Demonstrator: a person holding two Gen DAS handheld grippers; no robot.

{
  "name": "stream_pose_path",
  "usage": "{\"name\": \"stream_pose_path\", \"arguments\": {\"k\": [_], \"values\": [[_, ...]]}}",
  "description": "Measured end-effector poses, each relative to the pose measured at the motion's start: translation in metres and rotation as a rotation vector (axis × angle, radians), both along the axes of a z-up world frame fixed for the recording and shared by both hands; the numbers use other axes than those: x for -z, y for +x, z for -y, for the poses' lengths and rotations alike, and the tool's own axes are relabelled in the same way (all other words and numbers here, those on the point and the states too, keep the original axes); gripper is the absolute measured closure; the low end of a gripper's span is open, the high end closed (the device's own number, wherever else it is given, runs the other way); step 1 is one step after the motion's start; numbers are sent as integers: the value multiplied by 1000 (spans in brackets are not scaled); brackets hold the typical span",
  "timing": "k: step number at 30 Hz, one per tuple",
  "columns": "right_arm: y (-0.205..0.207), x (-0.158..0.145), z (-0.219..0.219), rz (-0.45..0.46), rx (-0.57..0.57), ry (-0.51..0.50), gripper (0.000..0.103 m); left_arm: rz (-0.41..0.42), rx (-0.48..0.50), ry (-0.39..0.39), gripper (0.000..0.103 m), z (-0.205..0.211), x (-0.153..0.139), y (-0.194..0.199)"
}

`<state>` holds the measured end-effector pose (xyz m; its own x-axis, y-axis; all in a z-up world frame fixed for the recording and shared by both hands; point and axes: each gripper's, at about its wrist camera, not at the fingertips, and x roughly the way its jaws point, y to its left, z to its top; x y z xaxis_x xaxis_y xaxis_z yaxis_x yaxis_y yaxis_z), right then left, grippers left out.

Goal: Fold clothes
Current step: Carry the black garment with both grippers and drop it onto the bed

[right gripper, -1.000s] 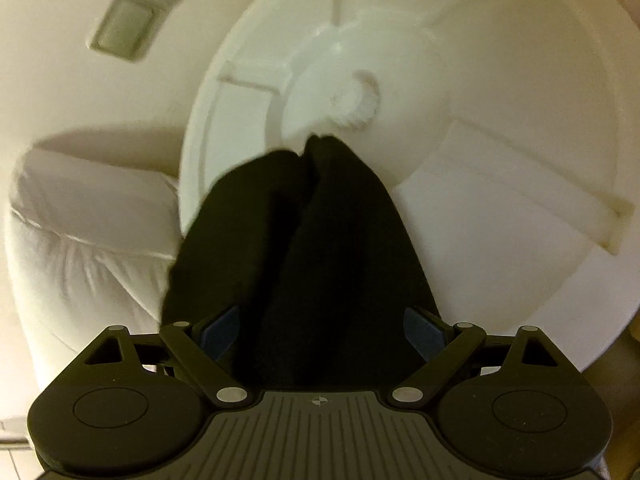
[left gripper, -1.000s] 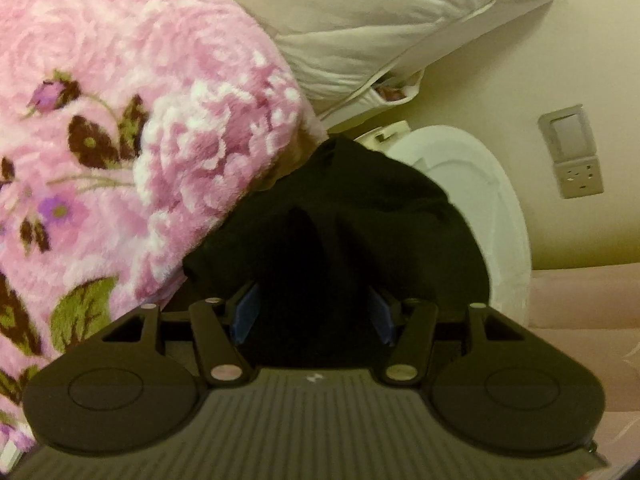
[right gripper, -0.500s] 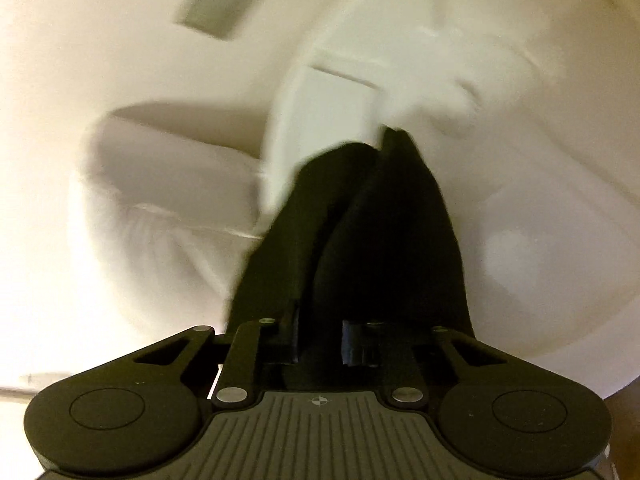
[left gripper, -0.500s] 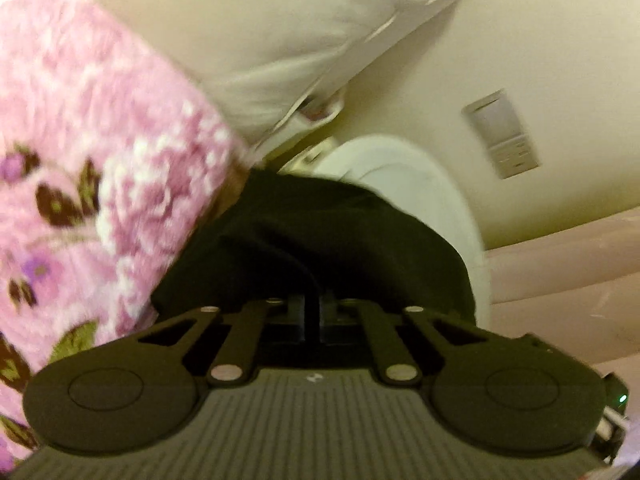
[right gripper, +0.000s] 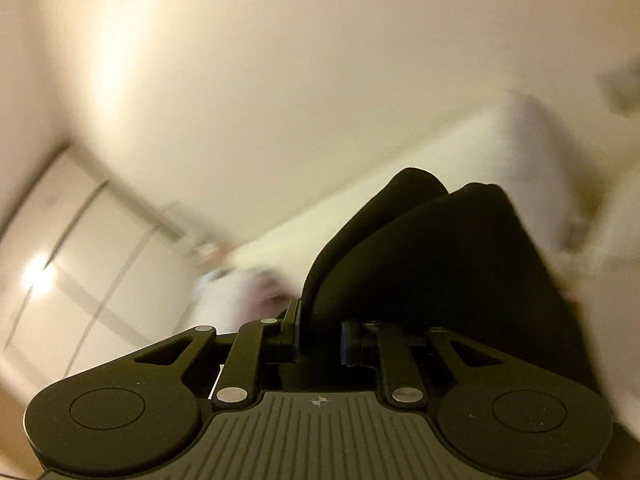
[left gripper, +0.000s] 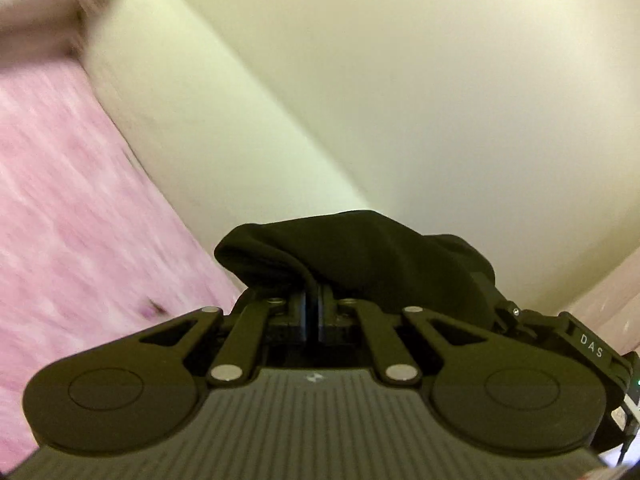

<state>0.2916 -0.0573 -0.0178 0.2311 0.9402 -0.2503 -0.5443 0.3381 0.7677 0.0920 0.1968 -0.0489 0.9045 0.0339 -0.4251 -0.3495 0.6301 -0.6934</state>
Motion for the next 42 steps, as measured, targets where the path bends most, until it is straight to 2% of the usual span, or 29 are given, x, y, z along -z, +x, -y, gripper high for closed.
{"name": "stream_pose_path", "arguments": {"k": [4, 9, 13, 16, 18, 20, 21, 23, 25, 27, 30, 34, 38, 42], "values": [[-70, -52, -56, 104, -197, 125, 86, 106, -166, 69, 101, -13, -56, -129], [-182, -66, -109, 153, -438, 73, 86, 166, -378, 178, 101, -12, -121, -287], [-272, -74, -152, 190, -633, 18, 86, 154, -545, 239, 100, 7, -152, -399], [-341, -81, -184, 217, -779, -23, 83, 73, -704, 224, 97, 18, -150, -458], [-386, -85, -205, 235, -876, -52, 75, -15, -826, 191, 91, 21, -141, -492], [-432, -90, -227, 253, -973, -80, 62, -109, -929, 151, 90, 27, -124, -521], [-449, -79, -235, 263, -1003, -134, 59, -174, -976, 121, 85, 30, -113, -534], [-473, -52, -240, 267, -1036, -174, 41, -307, -1024, 51, 82, 36, -86, -553], [-495, -33, -240, 295, -1057, -218, 37, -414, -1056, 0, 82, 46, -60, -567], [-521, -23, -245, 347, -1102, -285, 37, -500, -1069, -50, 82, 61, -36, -578], [-539, -3, -247, 424, -1183, -402, 37, -568, -1086, -117, 82, 86, -7, -590], [-568, 38, -186, 449, -1227, -533, 37, -651, -1063, -179, 80, 109, 12, -584], [-555, 66, -161, 443, -1268, -614, 37, -741, -1016, -174, 79, 137, 25, -564], [-530, 67, -143, 468, -1268, -648, 37, -779, -962, -171, 78, 157, 38, -539]]}}
